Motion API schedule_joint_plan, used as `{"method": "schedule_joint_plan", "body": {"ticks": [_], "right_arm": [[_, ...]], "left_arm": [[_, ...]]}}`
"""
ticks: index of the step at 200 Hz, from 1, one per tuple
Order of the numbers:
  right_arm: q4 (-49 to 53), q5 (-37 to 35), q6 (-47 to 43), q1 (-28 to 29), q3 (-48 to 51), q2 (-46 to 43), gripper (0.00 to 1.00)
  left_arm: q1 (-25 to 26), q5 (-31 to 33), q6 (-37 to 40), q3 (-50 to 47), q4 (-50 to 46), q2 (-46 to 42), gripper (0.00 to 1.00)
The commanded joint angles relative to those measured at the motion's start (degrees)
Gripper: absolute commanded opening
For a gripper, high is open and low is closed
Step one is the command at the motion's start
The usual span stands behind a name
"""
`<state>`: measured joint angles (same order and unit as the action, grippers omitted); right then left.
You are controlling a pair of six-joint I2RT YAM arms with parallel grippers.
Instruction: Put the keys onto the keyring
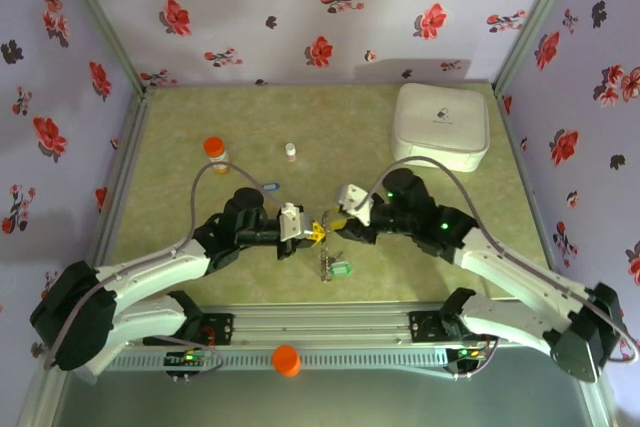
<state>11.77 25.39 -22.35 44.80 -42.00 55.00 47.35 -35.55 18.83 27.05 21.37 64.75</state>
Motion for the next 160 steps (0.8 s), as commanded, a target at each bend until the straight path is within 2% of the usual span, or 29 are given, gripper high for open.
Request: {"method": "schedule_joint_plan", "body": {"ticks": [1, 33, 71, 160], "right_arm": [[-9.2, 7.2, 4.7, -0.8, 5.5, -2.9, 0.33], [-15.9, 9.1, 5.6, -0.5, 10.9, -3.8, 0.3], [-16.4, 8.2, 4.0, -0.3, 12.0, -2.7, 0.25], [-19.9, 9.1, 3.7, 1.5, 11.2, -1.0, 0.12]], "left_arm": [[-0.1, -0.2, -3.7, -2.8, 12.4, -1.4, 0.0], [-0.2, -0.9, -6.5, -4.9, 18.9, -1.0, 0.0], [-0.4, -2.3, -9.1, -7.3, 26.6, -0.1, 0.0], [-0.4, -4.1, -10.5, -7.5, 29.5, 1.7, 0.0]]}}
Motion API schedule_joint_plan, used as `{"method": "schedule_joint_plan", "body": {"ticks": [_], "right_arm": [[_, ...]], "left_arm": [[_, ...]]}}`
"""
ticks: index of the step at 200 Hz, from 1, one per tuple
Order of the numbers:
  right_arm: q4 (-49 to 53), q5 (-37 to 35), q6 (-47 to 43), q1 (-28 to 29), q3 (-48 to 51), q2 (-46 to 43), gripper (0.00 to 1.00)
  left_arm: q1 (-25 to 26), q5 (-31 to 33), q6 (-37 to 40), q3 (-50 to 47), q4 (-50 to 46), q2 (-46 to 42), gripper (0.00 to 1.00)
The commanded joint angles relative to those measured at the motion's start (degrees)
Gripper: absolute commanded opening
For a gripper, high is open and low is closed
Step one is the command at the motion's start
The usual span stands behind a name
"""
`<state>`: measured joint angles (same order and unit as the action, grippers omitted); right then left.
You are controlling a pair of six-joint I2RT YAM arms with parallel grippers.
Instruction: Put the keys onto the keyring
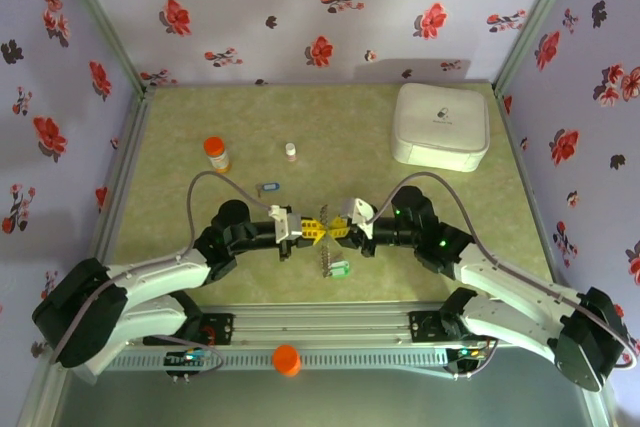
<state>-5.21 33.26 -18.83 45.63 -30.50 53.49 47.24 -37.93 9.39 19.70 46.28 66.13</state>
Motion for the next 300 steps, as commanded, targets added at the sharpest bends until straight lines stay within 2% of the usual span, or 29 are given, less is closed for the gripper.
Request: {"method": "schedule_joint_plan", "body": {"ticks": [1, 24, 37, 50, 72, 90, 109, 131, 153, 242, 300], "right_arm": [[-3.0, 1.2, 0.2, 0.7, -0.3, 0.5, 0.11], [-2.7, 1.8, -0.3, 1.1, -1.0, 1.2, 0.0], [-0.6, 1.5, -1.4, 1.3, -1.9, 1.0, 0.0], [2.6, 0.1, -2.7, 1.4, -3.1, 0.1, 0.0], [11.4, -3.8, -7.3, 2.2, -6.9, -1.3, 0.0], [21.8, -8.5, -12.0, 3.8, -11.7, -0.3, 0.0], [31.0, -14.3, -14.2, 5.6, -17.8, 2.8, 0.0], [38.1, -19.1, -15.1, 7.2, -23.9, 7.3, 0.0], [42.1, -21.0, -15.7, 8.2, -28.0, 10.5, 0.0], [43.5, -20.1, -15.6, 10.3, -32.8, 15.8, 0.0], [42.2, -19.9, -14.5, 10.9, -32.4, 16.4, 0.0]], "left_arm": [[-0.3, -1.7, -1.0, -0.2, 4.5, 0.3, 0.0], [-0.4, -1.7, -0.9, -0.4, 4.6, 0.3, 0.0], [-0.5, -1.1, -0.7, -0.5, 3.8, 0.0, 0.0], [-0.6, 1.2, -0.3, -0.8, 2.3, -1.1, 0.23], [-0.7, 3.1, 4.0, 0.2, -7.1, -4.9, 0.29], [-0.7, 3.8, 8.8, 2.9, -18.4, -7.7, 0.29], [-0.7, 4.0, 12.1, 5.4, -26.2, -9.5, 0.29], [-0.6, 3.3, 14.0, 7.6, -31.0, -9.6, 0.29], [-0.4, 2.4, 14.5, 8.9, -31.9, -9.0, 0.29], [-0.1, 1.5, 16.5, 11.2, -30.8, -5.0, 0.26], [0.0, -0.1, 13.8, 10.5, -28.0, -5.1, 0.14]]}}
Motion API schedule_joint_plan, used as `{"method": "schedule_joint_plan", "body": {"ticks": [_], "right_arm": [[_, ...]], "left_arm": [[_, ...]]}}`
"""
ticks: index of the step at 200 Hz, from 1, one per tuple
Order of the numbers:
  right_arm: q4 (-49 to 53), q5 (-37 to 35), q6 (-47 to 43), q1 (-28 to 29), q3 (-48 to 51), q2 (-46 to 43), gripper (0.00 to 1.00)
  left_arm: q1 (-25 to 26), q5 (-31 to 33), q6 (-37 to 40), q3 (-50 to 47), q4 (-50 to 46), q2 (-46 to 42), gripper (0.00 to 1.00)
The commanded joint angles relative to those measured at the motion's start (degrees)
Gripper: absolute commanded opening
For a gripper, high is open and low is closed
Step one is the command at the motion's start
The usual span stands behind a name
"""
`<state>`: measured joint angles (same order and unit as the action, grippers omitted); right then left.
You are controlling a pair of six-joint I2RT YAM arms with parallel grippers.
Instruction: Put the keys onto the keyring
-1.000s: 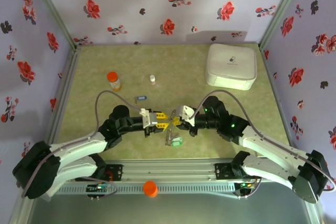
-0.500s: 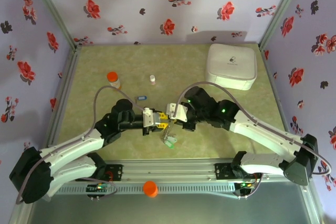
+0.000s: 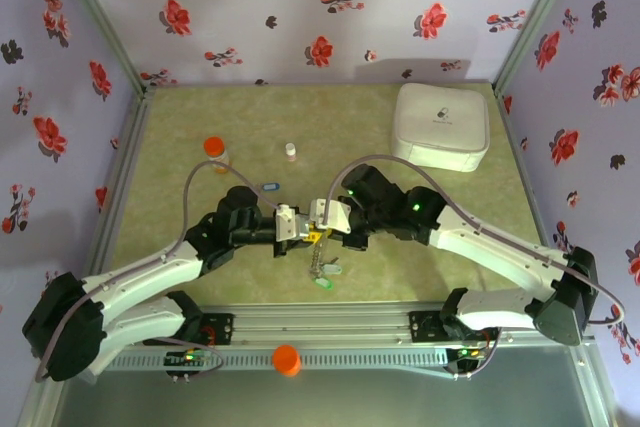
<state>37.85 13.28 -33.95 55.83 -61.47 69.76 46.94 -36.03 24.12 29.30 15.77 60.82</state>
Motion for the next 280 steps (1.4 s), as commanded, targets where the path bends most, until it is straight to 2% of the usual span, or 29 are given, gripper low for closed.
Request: {"method": "schedule_joint_plan", "body": {"ticks": [1, 23, 31, 43, 51, 76, 106, 138, 163, 238, 280], "right_arm": [[-0.9, 0.1, 0.7, 0.7, -1.4, 0.1, 0.0], [-2.2, 0.3, 1.1, 0.7, -0.5, -1.0, 0.0], [-3.7, 0.0, 1.6, 0.8, 0.5, -2.2, 0.0], [-8.6, 0.7, 3.2, -0.1, 4.0, -5.6, 0.17], [-12.7, 3.3, 4.7, -1.4, 7.5, -8.3, 0.24], [-25.7, 13.7, 10.3, -7.1, 18.1, -16.4, 0.29], [-34.9, 17.7, 11.5, -8.3, 26.1, -20.2, 0.29], [-38.1, 17.9, 12.6, -8.3, 28.5, -19.2, 0.28], [-39.4, 18.0, 13.1, -8.3, 29.0, -19.2, 0.27], [-40.3, 19.4, 13.2, -8.4, 27.9, -18.8, 0.14], [-40.0, 19.8, 13.1, -8.4, 27.0, -19.0, 0.15]], "left_arm": [[0.3, -2.0, -1.0, 1.0, 2.5, 0.3, 0.14], [0.3, -2.4, -1.0, 0.9, 2.2, 0.2, 0.0], [0.3, -2.5, -1.0, 0.7, 2.2, -0.1, 0.0], [0.2, -2.5, -1.5, 0.0, 3.3, -0.6, 0.0], [0.2, -2.6, -2.1, -0.8, 4.8, -1.1, 0.0], [-0.3, -3.9, -5.9, -3.5, 12.0, -1.4, 0.0], [-1.0, -6.3, -13.4, -7.2, 26.9, 1.1, 0.0], [-1.5, -8.0, -19.2, -9.2, 38.9, 5.0, 0.0], [-1.6, -8.7, -19.1, -9.1, 39.4, 6.0, 0.0], [-1.7, -9.9, -20.2, -8.9, 40.9, 6.3, 0.0], [-1.8, -10.1, -20.0, -9.2, 40.9, 6.2, 0.0]]}}
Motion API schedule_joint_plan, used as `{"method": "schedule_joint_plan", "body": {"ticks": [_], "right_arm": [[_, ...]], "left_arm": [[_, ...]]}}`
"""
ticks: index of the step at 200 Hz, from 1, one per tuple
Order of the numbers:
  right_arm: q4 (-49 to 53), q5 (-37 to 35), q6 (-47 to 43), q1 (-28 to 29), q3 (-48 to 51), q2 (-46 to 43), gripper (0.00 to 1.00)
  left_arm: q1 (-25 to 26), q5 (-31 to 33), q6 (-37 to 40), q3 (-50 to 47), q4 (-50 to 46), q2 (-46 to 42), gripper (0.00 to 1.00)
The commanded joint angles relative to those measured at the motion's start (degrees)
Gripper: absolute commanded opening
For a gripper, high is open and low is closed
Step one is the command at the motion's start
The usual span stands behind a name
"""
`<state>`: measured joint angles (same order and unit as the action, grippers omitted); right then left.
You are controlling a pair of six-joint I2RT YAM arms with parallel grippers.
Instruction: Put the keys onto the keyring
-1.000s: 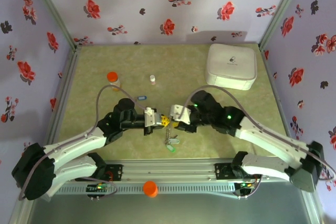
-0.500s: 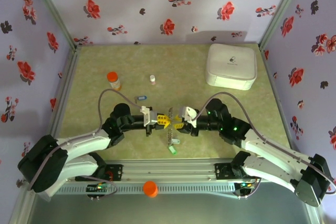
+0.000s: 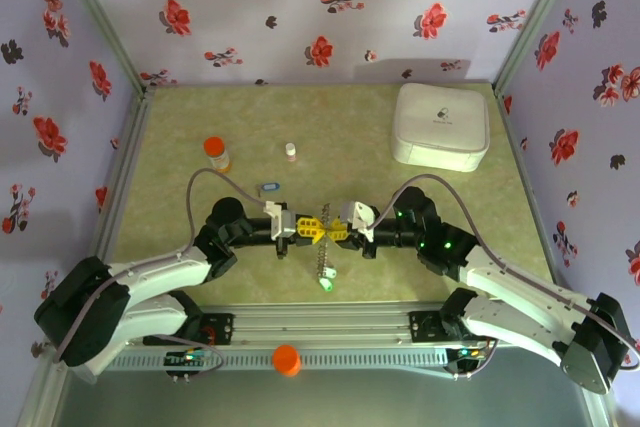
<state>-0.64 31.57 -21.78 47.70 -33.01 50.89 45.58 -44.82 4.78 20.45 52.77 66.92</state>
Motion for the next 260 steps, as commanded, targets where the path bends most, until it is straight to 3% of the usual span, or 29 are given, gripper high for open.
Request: {"method": "schedule_joint_plan", "body": {"ticks": [1, 79, 154, 188, 229, 240, 260], "right_arm": [[-1.5, 1.5, 0.9, -0.2, -1.5, -0.2, 0.15], [3.2, -3.4, -1.3, -0.2, -1.2, -2.9, 0.21], [-2.9, 0.9, 1.7, 0.1, -0.5, -2.2, 0.19], [-3.7, 1.2, 1.8, 0.4, -0.8, -1.1, 0.15], [-2.8, 0.0, 0.5, 1.1, -1.6, 0.0, 0.0], [-1.8, -0.5, 0.0, 1.2, -2.2, -0.1, 0.0], [1.7, -2.1, -1.8, 1.6, -4.0, -0.3, 0.0]], "left_arm": [[-0.4, -1.3, -0.6, -0.3, 3.9, 0.1, 0.0], [-0.8, -1.2, -0.2, -0.6, 3.6, -0.3, 0.0], [-0.8, -1.2, -0.2, -0.4, 3.2, 0.0, 0.0], [-0.8, -1.5, -0.4, -0.1, 3.3, 0.2, 0.0], [-0.8, -1.4, -0.6, -0.1, 3.4, 0.1, 0.0], [-0.8, -0.8, -0.6, -0.3, 3.1, -0.1, 0.0], [-0.8, 1.4, 1.3, -0.7, -0.1, -1.4, 0.19]]}}
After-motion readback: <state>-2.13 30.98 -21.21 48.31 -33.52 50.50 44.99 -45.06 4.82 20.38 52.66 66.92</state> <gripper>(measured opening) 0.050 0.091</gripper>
